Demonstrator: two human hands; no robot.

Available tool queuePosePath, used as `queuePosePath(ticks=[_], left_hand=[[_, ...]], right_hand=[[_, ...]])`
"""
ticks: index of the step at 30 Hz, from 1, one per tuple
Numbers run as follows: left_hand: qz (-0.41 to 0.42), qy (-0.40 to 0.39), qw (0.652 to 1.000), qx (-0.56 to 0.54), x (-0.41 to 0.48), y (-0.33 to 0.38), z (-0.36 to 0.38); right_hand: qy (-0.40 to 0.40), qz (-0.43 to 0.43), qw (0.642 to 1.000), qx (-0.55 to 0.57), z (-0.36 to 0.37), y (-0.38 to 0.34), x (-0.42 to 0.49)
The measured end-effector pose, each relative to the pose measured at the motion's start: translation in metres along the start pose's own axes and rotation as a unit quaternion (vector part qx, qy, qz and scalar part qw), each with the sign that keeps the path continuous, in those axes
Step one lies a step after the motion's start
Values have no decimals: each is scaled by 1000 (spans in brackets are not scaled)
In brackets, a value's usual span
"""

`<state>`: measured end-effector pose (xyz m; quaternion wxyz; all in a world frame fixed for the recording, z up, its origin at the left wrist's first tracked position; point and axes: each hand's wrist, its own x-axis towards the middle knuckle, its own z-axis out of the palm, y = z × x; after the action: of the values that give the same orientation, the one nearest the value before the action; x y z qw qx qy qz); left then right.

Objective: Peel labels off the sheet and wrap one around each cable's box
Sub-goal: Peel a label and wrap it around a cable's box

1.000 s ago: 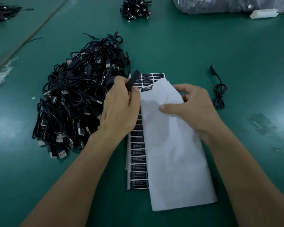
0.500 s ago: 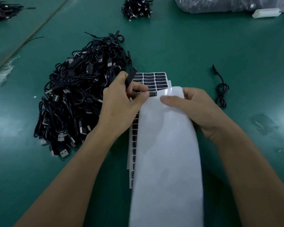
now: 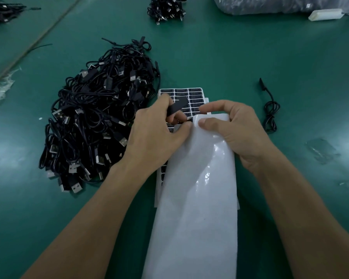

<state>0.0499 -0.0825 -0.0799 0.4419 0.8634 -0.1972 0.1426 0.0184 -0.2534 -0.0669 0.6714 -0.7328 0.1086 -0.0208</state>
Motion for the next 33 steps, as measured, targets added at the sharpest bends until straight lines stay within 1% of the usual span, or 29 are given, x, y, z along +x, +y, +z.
queuePosePath(ticks=[9,16,22,26,28,29,33], left_hand=[[-25,-9,1000,8,0,6,-1],[-49,-6,998,-46,-1,6,-1],[-65,-17,993,-93,2,2,-1],[-77,18,993,-85,3,2,-1],[-89,46,990,-99,5,4,-3],[-96,63,987,-115,6,6,-6],[-122,129,966,-186,10,11,-16]], right_hand=[[-22,-22,999,-22,3,0,-1],[-43,-20,998,-34,4,-1,-2],[-40,-17,998,-42,4,1,0],[-34,-20,998,-50,1,4,2],[-14,-30,996,-84,-2,6,3],[-4,-39,992,-119,-4,8,4],[0,-100,955,-280,-4,14,6]])
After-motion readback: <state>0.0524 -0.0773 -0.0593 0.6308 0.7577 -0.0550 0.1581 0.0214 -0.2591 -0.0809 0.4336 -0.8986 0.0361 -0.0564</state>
